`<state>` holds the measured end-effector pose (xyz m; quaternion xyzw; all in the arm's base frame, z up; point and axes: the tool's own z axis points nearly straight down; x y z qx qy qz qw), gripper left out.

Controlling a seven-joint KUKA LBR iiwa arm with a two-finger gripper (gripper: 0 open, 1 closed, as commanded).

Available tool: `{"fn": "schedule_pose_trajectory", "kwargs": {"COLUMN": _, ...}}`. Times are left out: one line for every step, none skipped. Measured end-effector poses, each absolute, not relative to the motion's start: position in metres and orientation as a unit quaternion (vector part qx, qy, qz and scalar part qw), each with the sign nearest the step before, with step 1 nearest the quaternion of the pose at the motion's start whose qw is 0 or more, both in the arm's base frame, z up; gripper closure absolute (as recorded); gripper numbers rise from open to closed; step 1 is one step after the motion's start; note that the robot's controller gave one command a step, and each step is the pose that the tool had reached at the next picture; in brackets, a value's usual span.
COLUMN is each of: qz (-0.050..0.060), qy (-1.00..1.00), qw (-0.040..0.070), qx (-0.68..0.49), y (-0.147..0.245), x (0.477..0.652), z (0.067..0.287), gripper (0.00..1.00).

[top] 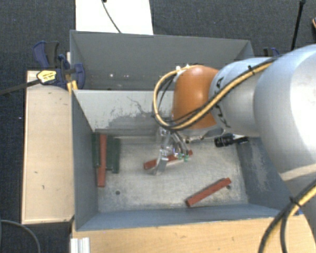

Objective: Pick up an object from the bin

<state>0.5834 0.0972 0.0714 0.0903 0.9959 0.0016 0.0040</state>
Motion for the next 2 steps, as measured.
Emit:
{"fn": "schedule_pose_trajectory", "kwargs": {"qz": 0.001, "qy": 0.996, "qw": 0.001, "qx": 0.093, "y": 0.093, "x": 0.581, "z": 0.071, "gripper": 1.0}}
{"fn": "schedule_pose_trajectory", "kwargs": {"qz": 0.002, "qy": 0.997, "qw": 0.005, "qx": 0.083, "y": 0.097, "x": 0.572, "z": 0.213, "gripper": 1.0}}
